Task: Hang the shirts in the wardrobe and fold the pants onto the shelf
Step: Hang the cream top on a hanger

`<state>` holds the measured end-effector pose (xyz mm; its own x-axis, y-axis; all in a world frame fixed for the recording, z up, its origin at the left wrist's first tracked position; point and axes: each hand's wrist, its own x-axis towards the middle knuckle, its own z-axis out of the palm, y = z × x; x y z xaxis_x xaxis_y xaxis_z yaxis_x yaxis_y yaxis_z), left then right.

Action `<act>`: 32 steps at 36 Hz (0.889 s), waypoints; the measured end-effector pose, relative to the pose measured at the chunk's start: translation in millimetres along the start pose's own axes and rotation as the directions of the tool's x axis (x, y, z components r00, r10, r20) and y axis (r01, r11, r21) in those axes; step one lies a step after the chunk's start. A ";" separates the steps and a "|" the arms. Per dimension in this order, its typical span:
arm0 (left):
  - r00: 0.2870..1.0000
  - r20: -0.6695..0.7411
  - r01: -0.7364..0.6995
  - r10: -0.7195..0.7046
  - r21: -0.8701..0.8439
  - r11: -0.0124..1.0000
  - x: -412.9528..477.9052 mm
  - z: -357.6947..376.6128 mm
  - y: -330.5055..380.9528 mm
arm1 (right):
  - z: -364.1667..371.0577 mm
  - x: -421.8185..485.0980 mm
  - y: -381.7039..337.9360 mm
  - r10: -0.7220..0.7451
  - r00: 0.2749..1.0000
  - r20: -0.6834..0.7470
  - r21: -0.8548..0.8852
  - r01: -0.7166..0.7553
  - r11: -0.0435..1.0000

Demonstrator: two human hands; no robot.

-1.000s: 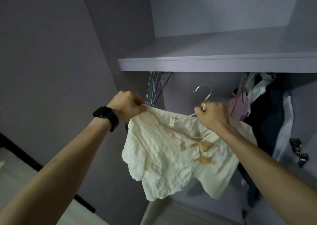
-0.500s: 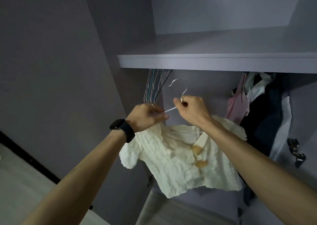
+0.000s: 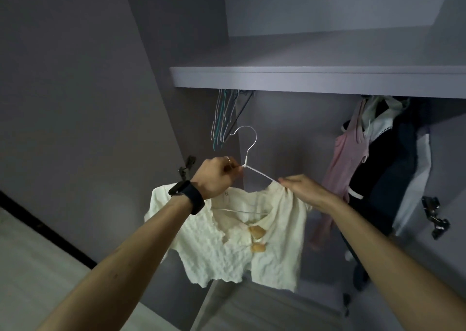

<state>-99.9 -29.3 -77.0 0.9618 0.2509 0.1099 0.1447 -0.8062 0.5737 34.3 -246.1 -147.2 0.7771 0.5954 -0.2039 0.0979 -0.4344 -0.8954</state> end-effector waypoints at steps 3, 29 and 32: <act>0.996 0.085 0.031 -0.029 -0.025 0.999 1.5 3.5 1.6 | 13.4 -0.8 5.7 -0.038 0.998 -0.040 -0.051 0.036 0.998; 0.997 -0.069 0.035 -0.032 0.043 0.998 8.2 -9.5 -12.3 | -28.9 1.9 73.5 -0.001 0.798 -0.603 -0.159 -0.119 0.980; 0.993 -0.093 0.070 -0.071 -0.016 0.997 3.8 -10.2 -18.3 | -35.4 2.7 71.3 0.051 0.785 -0.618 -0.108 -0.148 0.983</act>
<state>-101.3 -8.2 -78.8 0.9231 0.3564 0.1444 0.2076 -0.7779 0.5931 65.4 -299.4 -197.6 0.9988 0.0278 0.0393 0.0481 -0.5881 -0.8074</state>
